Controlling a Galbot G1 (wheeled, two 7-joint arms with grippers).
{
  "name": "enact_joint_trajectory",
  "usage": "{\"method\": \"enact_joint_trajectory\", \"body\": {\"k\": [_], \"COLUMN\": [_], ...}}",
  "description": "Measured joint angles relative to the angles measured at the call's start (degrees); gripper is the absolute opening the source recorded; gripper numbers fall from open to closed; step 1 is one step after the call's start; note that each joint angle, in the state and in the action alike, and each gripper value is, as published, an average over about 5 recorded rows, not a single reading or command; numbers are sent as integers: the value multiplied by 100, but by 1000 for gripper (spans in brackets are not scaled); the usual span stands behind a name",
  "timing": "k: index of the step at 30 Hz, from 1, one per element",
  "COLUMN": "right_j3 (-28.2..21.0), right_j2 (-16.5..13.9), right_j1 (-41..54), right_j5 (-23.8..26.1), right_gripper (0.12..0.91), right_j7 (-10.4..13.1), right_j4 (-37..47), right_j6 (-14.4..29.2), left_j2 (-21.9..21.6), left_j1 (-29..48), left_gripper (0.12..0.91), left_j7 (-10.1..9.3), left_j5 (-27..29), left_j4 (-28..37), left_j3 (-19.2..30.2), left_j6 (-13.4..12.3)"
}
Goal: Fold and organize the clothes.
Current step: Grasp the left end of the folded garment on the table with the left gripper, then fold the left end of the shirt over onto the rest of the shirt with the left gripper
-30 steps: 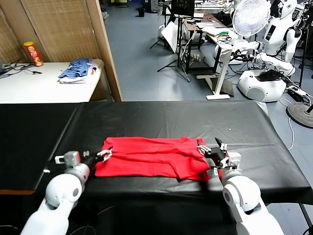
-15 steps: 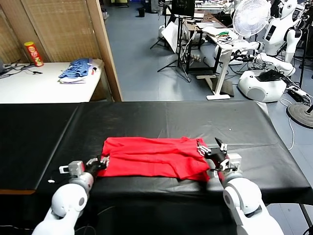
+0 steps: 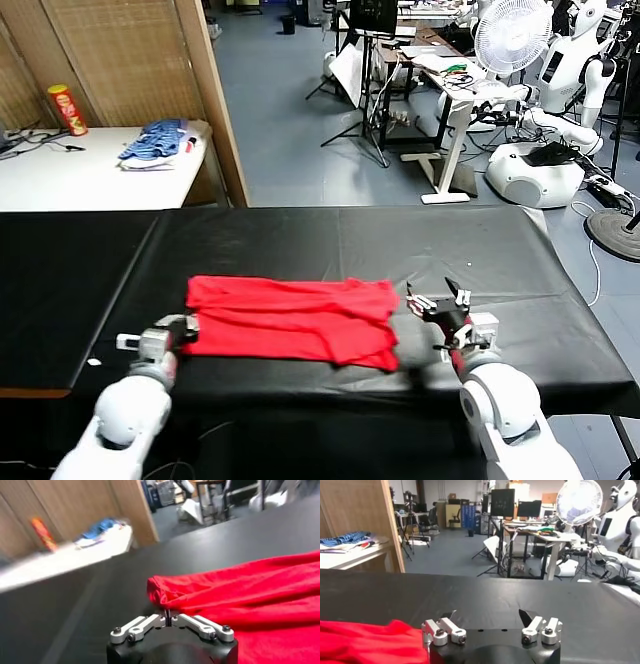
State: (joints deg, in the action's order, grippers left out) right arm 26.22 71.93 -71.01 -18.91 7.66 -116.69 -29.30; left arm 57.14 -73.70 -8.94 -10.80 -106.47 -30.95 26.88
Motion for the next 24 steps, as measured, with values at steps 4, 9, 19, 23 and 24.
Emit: {"method": "enact_joint_trajectory", "body": {"k": [4,9,19,23,24], "right_j3": [-20,18,179,175,169], "right_j2": [60,97,160,223,239], "right_j1": [-49,-123,-306,-314,-313], "right_j5": [49,98,181,219,230], "right_gripper": [798,798,798,798,798], "right_j7": [4,8,7,7,7], "right_j4": [-24,-75,-133,-125,-119], "right_j6": [-4,-6,4,5,5], "left_j2": [-434,-445,424,709,777], "left_j1": [25,96,427,583,616], "left_gripper": [144,144,144,144,144], "left_j7": [-77,-151,-565,-667,-689], "left_j5": [-9,-454,-1980,-2452,-2531], "left_j4": [-19,-347,-1285,-1399,-1411], "left_j3": [-70,87,935,1197,1252], "left_j6": [1,188,892,990,1009]}}
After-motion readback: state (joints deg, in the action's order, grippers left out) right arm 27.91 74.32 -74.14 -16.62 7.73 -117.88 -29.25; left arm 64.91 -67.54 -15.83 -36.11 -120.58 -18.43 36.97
